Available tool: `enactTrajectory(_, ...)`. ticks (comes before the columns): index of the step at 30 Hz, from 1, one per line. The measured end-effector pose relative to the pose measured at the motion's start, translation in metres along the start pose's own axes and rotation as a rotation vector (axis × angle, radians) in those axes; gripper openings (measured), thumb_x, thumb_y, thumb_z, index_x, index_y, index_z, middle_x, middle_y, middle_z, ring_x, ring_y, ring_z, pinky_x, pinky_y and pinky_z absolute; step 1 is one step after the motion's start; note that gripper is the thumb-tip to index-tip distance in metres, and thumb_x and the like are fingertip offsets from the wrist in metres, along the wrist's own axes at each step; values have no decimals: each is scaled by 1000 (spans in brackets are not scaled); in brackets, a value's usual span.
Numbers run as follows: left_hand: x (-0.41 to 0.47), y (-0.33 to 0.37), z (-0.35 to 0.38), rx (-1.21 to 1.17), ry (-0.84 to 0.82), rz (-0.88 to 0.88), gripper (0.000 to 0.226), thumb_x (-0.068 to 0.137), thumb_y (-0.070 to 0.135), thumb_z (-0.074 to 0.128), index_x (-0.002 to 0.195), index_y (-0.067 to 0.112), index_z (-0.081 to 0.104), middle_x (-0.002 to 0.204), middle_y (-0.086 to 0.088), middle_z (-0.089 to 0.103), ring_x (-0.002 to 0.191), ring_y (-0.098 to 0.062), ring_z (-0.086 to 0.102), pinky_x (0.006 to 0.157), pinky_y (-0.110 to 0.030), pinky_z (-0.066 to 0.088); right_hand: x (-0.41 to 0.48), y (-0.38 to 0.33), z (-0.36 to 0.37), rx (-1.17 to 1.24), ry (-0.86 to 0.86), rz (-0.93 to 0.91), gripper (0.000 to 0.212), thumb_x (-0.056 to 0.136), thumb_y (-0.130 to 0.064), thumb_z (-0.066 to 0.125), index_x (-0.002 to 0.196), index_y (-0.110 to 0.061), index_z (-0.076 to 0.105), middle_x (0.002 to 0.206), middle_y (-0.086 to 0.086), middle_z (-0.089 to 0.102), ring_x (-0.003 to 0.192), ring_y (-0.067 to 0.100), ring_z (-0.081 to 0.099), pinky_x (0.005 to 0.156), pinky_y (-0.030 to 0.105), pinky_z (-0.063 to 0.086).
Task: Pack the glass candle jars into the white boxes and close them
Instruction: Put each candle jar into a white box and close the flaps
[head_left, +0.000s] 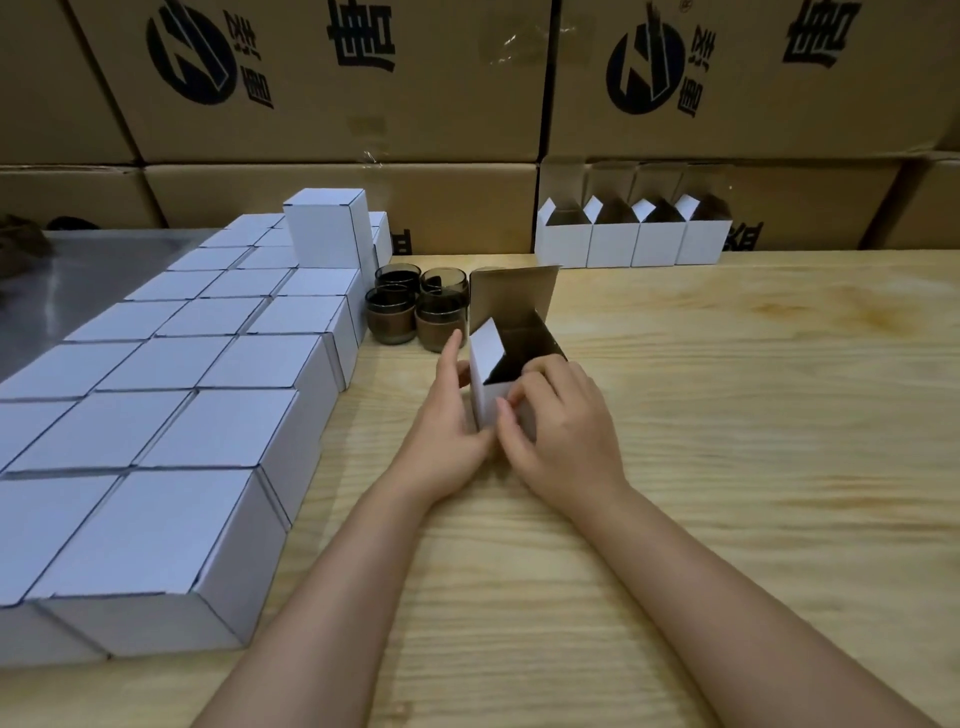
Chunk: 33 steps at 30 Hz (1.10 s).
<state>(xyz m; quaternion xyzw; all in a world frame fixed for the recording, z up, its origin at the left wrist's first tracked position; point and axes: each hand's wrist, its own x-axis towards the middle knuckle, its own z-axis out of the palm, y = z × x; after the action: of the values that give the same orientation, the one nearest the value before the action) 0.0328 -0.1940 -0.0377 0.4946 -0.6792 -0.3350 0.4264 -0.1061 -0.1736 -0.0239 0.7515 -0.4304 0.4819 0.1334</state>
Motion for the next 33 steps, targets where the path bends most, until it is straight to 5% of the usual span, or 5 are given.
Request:
enactTrajectory(7, -6, 9, -1, -66, -38, 35, 102, 68, 37, 75, 135, 71, 7, 142, 3, 45, 130, -11, 45, 105, -46, 42, 11, 21, -3, 235, 167, 236, 25, 92, -14, 50, 109, -8, 68, 119, 13, 48, 105, 23, 46, 94, 29, 39)
enactTrajectory(16, -7, 10, -1, 10, -73, 72, 90, 75, 31, 68, 138, 67, 14, 144, 16, 31, 131, -13, 42, 105, -46, 42, 17, 45, 0, 552, 244, 745, 19, 89, 2, 52, 72, -7, 53, 96, -1, 46, 84, -13, 46, 71, 1, 34)
enactTrajectory(20, -7, 11, -1, 32, -73, 81, 88, 77, 30, 67, 136, 70, 15, 138, 18, 35, 129, -12, 43, 106, -45, 41, 17, 55, 3, 719, 244, 952, 27, 84, 0, 55, 58, -8, 51, 88, -2, 47, 67, -10, 48, 66, 14, 39)
enactTrajectory(28, -8, 11, -2, 118, -71, 134, 93, 85, 20, 70, 133, 73, 10, 139, 18, 30, 120, 25, 23, 110, -32, 31, 16, 52, 6, 734, 132, 797, 39, 88, -1, 59, 55, -7, 40, 96, 2, 60, 90, 5, 56, 80, 17, 41)
enactTrajectory(33, -10, 15, -1, 160, -65, 126, 80, 81, 26, 73, 124, 73, 24, 135, 9, 35, 125, -7, 38, 107, -39, 38, 15, 53, 7, 918, 91, 835, 34, 91, 3, 52, 61, -4, 38, 87, 2, 66, 91, 10, 63, 84, 40, 47)
